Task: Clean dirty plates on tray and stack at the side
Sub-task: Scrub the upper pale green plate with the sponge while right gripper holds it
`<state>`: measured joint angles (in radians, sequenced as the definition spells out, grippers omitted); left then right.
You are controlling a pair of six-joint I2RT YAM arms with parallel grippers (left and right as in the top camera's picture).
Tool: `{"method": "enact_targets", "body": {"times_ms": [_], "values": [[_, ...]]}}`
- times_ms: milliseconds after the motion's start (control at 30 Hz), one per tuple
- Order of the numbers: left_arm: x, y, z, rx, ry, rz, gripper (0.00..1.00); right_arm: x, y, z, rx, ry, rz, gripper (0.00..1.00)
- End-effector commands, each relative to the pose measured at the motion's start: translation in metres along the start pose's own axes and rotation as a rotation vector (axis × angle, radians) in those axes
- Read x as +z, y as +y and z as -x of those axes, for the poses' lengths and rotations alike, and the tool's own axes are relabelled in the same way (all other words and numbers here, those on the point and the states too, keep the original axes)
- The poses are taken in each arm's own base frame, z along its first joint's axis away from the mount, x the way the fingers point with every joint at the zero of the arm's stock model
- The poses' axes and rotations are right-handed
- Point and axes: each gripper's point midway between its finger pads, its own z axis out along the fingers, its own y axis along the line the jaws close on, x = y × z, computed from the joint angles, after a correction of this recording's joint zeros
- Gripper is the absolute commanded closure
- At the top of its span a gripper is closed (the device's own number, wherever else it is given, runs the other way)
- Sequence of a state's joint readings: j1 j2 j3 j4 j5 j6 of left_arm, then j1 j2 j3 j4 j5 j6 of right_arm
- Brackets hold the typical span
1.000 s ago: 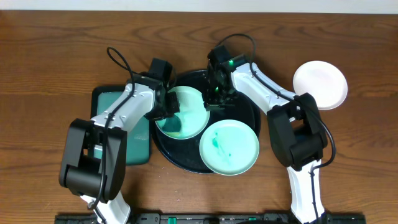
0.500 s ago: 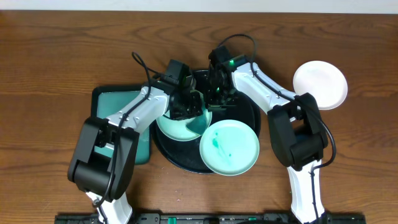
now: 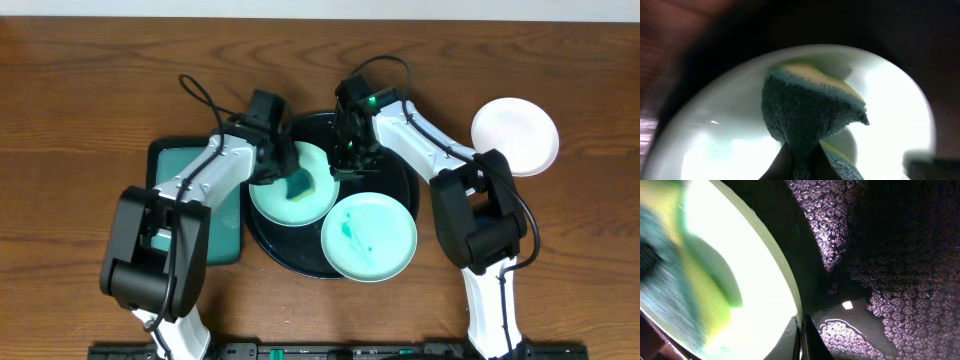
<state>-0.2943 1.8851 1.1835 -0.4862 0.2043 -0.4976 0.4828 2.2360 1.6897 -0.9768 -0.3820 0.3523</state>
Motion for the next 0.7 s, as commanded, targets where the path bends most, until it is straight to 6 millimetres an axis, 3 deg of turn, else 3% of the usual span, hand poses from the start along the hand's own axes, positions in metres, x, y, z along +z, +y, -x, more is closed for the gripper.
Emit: {"method": "enact_targets", "body": {"times_ms": [0, 133, 267, 367, 500, 667], "values": [[-0.007, 0.072, 0.026, -0.04, -0.122, 0.309, 0.93, 0.005, 0.005, -0.007, -0.001, 0.031, 0.017, 0.99], [-0.019, 0.102, 0.025, -0.035, -0.14, 0.474, 0.93, 0.005, 0.005, -0.007, 0.0, 0.031, 0.016, 0.99], [-0.023, 0.112, 0.001, -0.027, -0.038, 0.521, 0.93, 0.005, 0.001, -0.006, 0.004, 0.024, -0.006, 0.99], [-0.015, 0.093, -0.03, 0.017, 0.13, 0.381, 0.93, 0.005, 0.0, -0.005, 0.004, 0.022, -0.012, 0.99], [-0.012, 0.048, -0.068, 0.108, 0.331, 0.099, 0.93, 0.005, 0.0, -0.006, 0.01, 0.023, -0.012, 0.99], [-0.018, 0.016, -0.095, 0.189, 0.44, -0.069, 0.93, 0.005, 0.0, -0.006, 0.011, 0.023, -0.012, 0.99]]}}
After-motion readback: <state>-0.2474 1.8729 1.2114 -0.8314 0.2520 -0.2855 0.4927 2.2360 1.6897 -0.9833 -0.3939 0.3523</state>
